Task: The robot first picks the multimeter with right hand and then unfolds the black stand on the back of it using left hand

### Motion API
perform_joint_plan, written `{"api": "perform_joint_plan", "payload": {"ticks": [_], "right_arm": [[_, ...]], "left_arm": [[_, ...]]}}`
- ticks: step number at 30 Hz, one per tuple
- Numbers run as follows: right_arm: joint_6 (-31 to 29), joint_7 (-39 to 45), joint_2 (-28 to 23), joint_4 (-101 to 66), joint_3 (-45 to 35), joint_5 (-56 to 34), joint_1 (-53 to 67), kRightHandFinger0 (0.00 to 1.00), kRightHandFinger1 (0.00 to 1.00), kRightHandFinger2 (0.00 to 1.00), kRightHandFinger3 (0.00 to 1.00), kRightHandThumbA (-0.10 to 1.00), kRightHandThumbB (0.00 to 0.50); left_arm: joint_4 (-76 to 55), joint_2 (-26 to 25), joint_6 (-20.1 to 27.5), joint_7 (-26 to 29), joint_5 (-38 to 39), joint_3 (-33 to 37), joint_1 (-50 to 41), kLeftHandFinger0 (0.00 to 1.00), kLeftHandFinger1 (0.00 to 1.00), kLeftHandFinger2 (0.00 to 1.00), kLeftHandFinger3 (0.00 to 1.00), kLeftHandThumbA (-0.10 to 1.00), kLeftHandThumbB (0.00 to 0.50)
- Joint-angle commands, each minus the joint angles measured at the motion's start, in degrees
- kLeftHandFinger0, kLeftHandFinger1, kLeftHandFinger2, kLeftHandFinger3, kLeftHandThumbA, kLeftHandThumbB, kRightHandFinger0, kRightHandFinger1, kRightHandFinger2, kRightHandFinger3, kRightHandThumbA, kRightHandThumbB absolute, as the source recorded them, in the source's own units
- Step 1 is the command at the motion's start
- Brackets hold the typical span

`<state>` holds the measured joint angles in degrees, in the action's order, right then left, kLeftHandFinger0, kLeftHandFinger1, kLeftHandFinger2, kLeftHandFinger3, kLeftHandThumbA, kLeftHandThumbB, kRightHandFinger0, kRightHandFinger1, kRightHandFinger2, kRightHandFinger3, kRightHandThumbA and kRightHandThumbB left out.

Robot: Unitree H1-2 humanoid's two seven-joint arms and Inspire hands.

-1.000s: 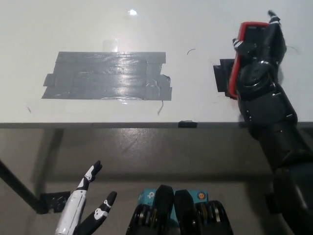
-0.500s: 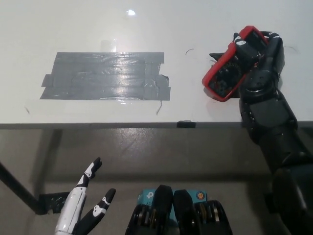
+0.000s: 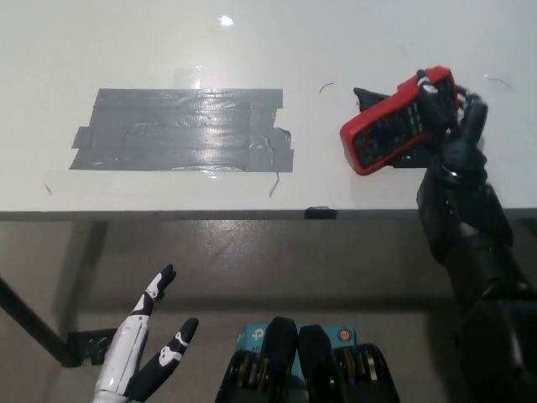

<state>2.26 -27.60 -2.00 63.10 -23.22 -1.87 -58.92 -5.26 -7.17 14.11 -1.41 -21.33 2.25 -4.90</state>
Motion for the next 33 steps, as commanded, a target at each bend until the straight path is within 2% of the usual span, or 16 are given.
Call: {"api": "perform_joint_plan", "payload": {"ticks": [1,3,6,7,8,10,16,21,22,23,27,28,29,30,32,33], "right_arm": [[-1.83,15.31,4.12,-14.66,-9.1,-21.57,-3.32,0.0,0.12,0.72,0.63,-0.1,0.175],[0.42,15.96,5.16,-18.58,-9.81,-23.75,-2.95,0.0,0.09,0.74,0.69,-0.1,0.172],[4.45,16.1,6.85,-24.79,-10.62,-26.94,-2.45,0.0,0.07,0.8,0.96,-0.1,0.151],[5.25,16.23,7.21,-26.01,-10.65,-27.47,-2.22,0.0,0.08,0.81,1.0,-0.1,0.144],[5.92,16.31,7.45,-26.81,-10.71,-27.94,-2.12,0.0,0.09,0.81,1.0,-0.1,0.161],[7.74,16.87,8.12,-28.62,-11.7,-30.6,-2.07,0.0,0.08,0.78,1.0,-0.1,0.113],[13.14,15.29,9.85,-32.99,-14.58,-36.98,-2.06,0.0,0.0,0.67,1.0,-0.1,0.114],[16.87,17.28,10.54,-34.11,-15.73,-41.27,-1.35,0.0,0.06,0.67,1.0,-0.1,0.078],[18.56,18.52,10.58,-33.94,-16.45,-43.32,-1.21,0.0,0.09,0.69,0.95,-0.1,0.077],[19.08,19.6,10.63,-33.83,-16.67,-44.38,-1.07,0.0,0.12,0.69,1.0,-0.1,0.075],[21.42,21.71,11.39,-33.73,-17.29,-48.04,-0.5,0.0,0.15,0.69,0.74,-0.1,0.127],[21.32,21.63,11.62,-33.94,-17.05,-48.07,-0.31,0.0,0.16,0.71,0.91,-0.1,0.136],[21.72,21.7,12.02,-34.16,-16.93,-48.48,-0.06,0.0,0.17,0.73,0.81,-0.1,0.151],[21.75,21.73,12.33,-34.45,-16.64,-48.49,0.16,0.0,0.17,0.74,0.82,-0.1,0.156],[22.13,22.53,12.71,-35.01,-15.79,-48.55,0.72,0.0,0.17,0.74,0.68,-0.1,0.163],[22.47,22.68,12.92,-35.32,-15.54,-48.72,0.93,0.0,0.16,0.73,0.72,-0.1,0.159]], "left_arm": [[-1.49,-0.74,0.93,1.47,-0.08,-0.47,-0.41,1.0,1.0,1.0,1.0,0.88,0.107],[-1.32,-0.66,1.25,1.63,-0.01,-0.48,-0.26,1.0,1.0,1.0,1.0,0.88,0.108],[-1.58,-0.57,0.81,1.57,-0.35,-0.39,-0.13,1.0,1.0,1.0,1.0,0.88,0.109],[-1.74,-0.56,0.7,1.54,-0.37,-0.4,-0.22,1.0,1.0,1.0,1.0,0.88,0.109],[-1.83,-0.51,0.66,1.58,-0.4,-0.4,-0.29,1.0,1.0,1.0,1.0,0.89,0.109],[-1.75,-0.47,0.95,1.71,-0.47,-0.36,-0.24,1.0,1.0,1.0,1.0,0.89,0.106],[-2.76,-0.04,0.91,1.5,-0.57,0.1,-0.15,1.0,1.0,1.0,1.0,0.89,0.101],[-5.69,0.32,-0.08,0.78,-0.35,0.3,0.18,1.0,1.0,1.0,1.0,0.91,0.109],[-6.85,0.52,-0.13,0.76,-0.51,0.38,0.32,1.0,1.0,1.0,1.0,0.93,0.11],[-7.63,0.61,-0.21,0.72,-0.51,0.37,0.57,1.0,1.0,1.0,1.0,0.94,0.112],[-12.95,1.55,-2.59,-0.37,0.85,0.44,2.16,1.0,1.0,1.0,1.0,0.92,0.104],[-13.68,1.58,-2.82,-0.6,1.05,0.5,2.63,1.0,1.0,1.0,1.0,0.92,0.093],[-15.45,1.93,-3.41,-0.93,1.73,0.63,3.66,1.0,1.0,1.0,1.0,0.89,0.08],[-17.13,2.37,-4.53,-1.29,2.35,0.72,4.44,1.0,1.0,1.0,1.0,0.86,0.075],[-20.35,3.09,-7.15,-2.04,1.64,0.95,6.07,1.0,1.0,1.0,1.0,0.86,0.09],[-21.3,3.22,-7.16,-2.15,1.56,1.14,6.88,1.0,1.0,1.0,1.0,0.87,0.083]]}}
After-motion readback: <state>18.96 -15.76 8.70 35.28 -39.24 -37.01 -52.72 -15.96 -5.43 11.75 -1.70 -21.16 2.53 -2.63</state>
